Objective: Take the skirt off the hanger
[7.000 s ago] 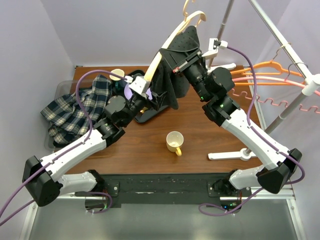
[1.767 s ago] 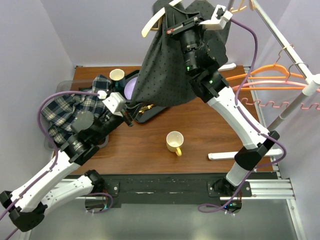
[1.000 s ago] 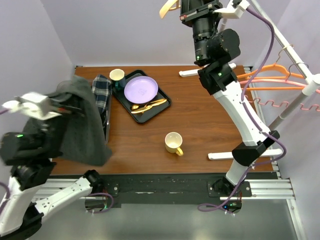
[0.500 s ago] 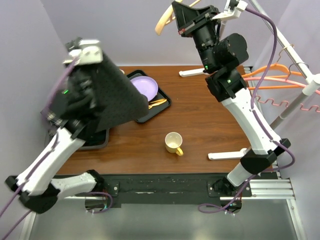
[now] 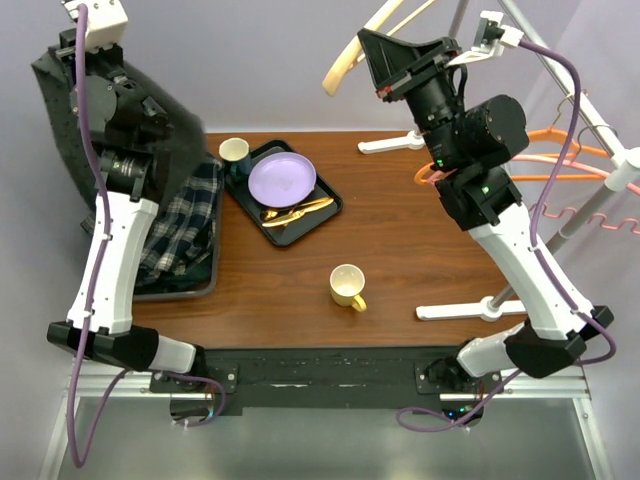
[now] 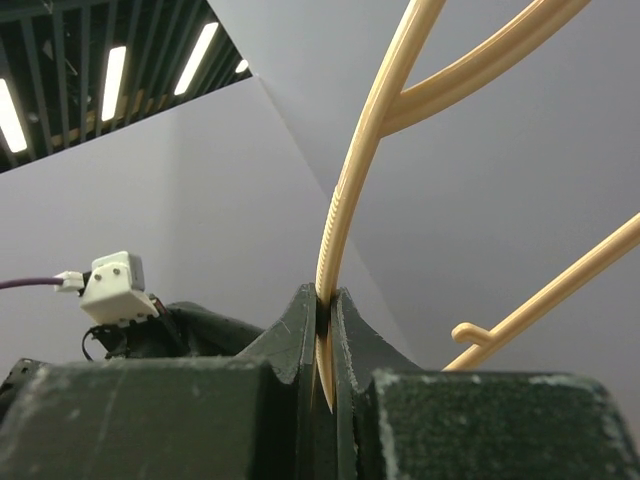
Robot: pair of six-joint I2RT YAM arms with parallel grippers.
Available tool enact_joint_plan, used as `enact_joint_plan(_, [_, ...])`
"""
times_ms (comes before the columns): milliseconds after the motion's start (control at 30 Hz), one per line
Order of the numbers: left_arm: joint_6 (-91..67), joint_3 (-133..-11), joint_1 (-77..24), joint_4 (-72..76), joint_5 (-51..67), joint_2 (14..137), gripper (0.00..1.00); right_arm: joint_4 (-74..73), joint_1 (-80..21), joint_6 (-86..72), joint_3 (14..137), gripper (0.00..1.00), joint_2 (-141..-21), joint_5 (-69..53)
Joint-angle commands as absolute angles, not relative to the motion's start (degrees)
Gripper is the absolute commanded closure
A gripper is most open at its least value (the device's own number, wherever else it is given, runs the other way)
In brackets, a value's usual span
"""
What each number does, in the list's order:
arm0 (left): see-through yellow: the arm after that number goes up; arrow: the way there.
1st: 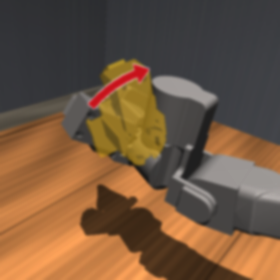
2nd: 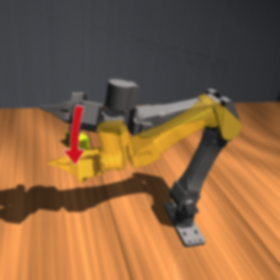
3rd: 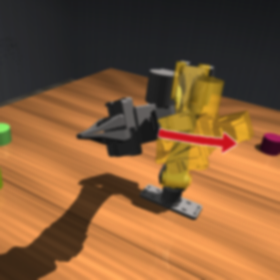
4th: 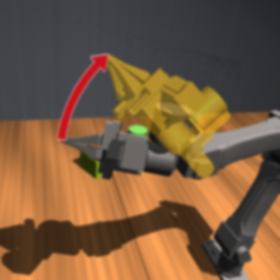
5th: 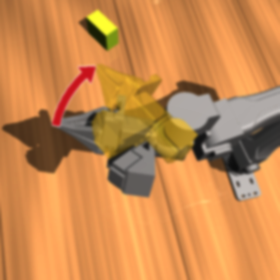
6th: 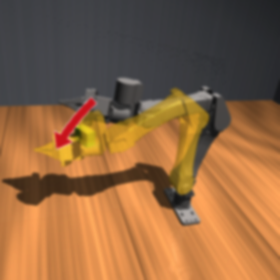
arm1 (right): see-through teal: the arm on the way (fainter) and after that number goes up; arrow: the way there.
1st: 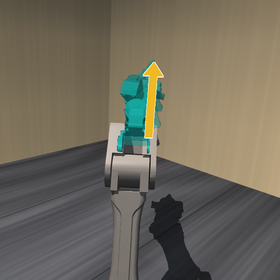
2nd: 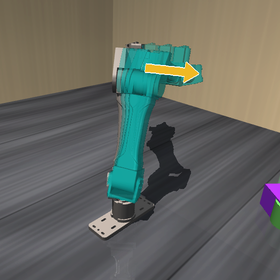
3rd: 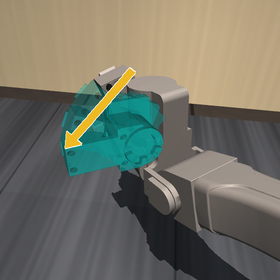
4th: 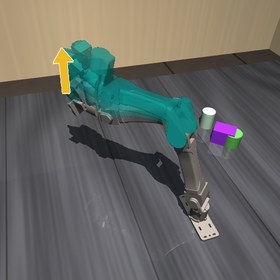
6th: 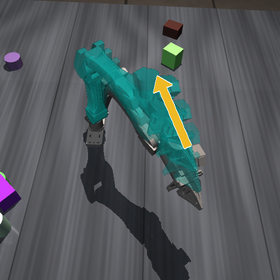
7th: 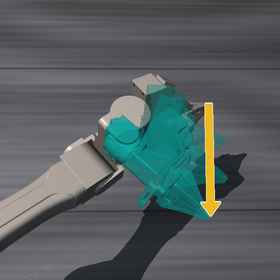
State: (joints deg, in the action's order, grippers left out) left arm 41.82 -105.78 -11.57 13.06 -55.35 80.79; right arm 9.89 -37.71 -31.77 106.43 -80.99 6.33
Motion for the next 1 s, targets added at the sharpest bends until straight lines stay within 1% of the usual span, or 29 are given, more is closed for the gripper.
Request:
enact_joint_plan(0, [50.3, -106.5, -10.9, 20.1, -61.2, 79.6, 1.0, 14.1, -38.0, -31.1, 103.5, 1.0, -77.5, 4.7])
enact_joint_plan(67, [57.7, -103.4, -10.8, 26.1, -65.1, 79.4, 1.0, 14.4, -38.0, -30.9, 101.8, 1.0, -76.0, 4.1])
enact_joint_plan(100, [65.5, -99.3, -10.7, 34.1, -66.2, 79.5, 1.0, 14.2, -38.0, -30.8, 101.0, 1.0, -75.4, 4.2])
enact_joint_plan(133, [67.3, -97.1, -10.6, 36.3, -66.7, 79.3, 1.0, 14.0, -38.0, -31.0, 100.0, 1.0, -74.7, 4.5])
enact_joint_plan(167, [64.2, -95.1, -10.7, 33.3, -66.1, 79.0, 1.0, 14.1, -37.9, -31.2, 98.1, 1.0, -73.1, 4.3])
enact_joint_plan(233, [54.0, -91.2, -10.7, 21.9, -64.0, 77.9, 1.0, 14.8, -37.9, -32.4, 95.8, 1.0, -71.6, 3.2])
enact_joint_plan(267, [43.1, -90.4, -10.3, 11.7, -60.9, 77.8, 1.0, 14.9, -38.0, -32.8, 94.1, 1.0, -71.1, 2.5])
enact_joint_plan(333, [33.0, -87.9, -8.4, 3.7, -57.0, 77.9, 1.0, 14.5, -38.0, -33.7, 92.8, 1.0, -69.7, 1.2])
enact_joint_plan(367, [24.3, -87.2, -7.5, -2.9, -51.3, 78.0, 1.0, 14.2, -38.0, -33.9, 91.9, 1.0, -69.4, 0.4])
enact_joint_plan(433, [16.9, -86.1, -3.8, -7.1, -45.1, 78.9, 1.0, 13.3, -38.0, -34.3, 91.4, 1.0, -68.6, 0.2])
enact_joint_plan(467, [10.2, -86.2, -2.3, -10.0, -37.7, 79.4, 1.0, 12.9, -38.0, -34.5, 91.0, 1.0, -68.4, -1.4])
enact_joint_plan(533, [3.1, -86.2, 4.0, -12.1, -27.9, 80.5, 1.0, 12.5, -37.9, -34.8, 90.3, 1.0, -67.5, -2.4])
enact_joint_plan(567, [-2.6, -85.9, 6.0, -13.3, -18.9, 80.9, 1.0, 12.2, -37.9, -34.8, 89.7, 1.0, -67.2, -2.7])
enact_joint_plan(600, [-4.2, -85.5, 8.2, -13.5, -17.1, 81.3, 1.0, 11.6, -38.0, -34.7, 89.3, 1.0, -66.9, -3.2])
enact_joint_plan(633, [-5.3, -84.7, 8.6, -13.4, -16.7, 81.3, 1.0, 11.4, -38.0, -34.5, 88.8, 1.0, -65.9, -3.4])
enact_joint_plan(733, [-7.5, -78.7, 9.0, -10.5, -22.1, 80.3, 1.0, 10.8, -38.0, -34.3, 86.1, 1.0, -63.5, -4.3])
enact_joint_plan(767, [-9.4, -74.8, 9.3, -8.6, -23.6, 80.0, 1.0, 10.8, -37.9, -34.2, 84.3, 1.0, -62.7, -4.4])
enact_joint_plan(900, [-17.5, -66.2, 12.0, -7.4, -20.8, 80.8, 1.0, 10.6, -38.0, -34.9, 80.8, 1.0, -60.2, -5.4])
enact_joint_plan(967, [-21.9, -60.1, 12.2, -3.7, -19.2, 81.5, 1.0, 9.9, -38.0, -34.8, 80.5, 1.0, -59.7, -5.7])
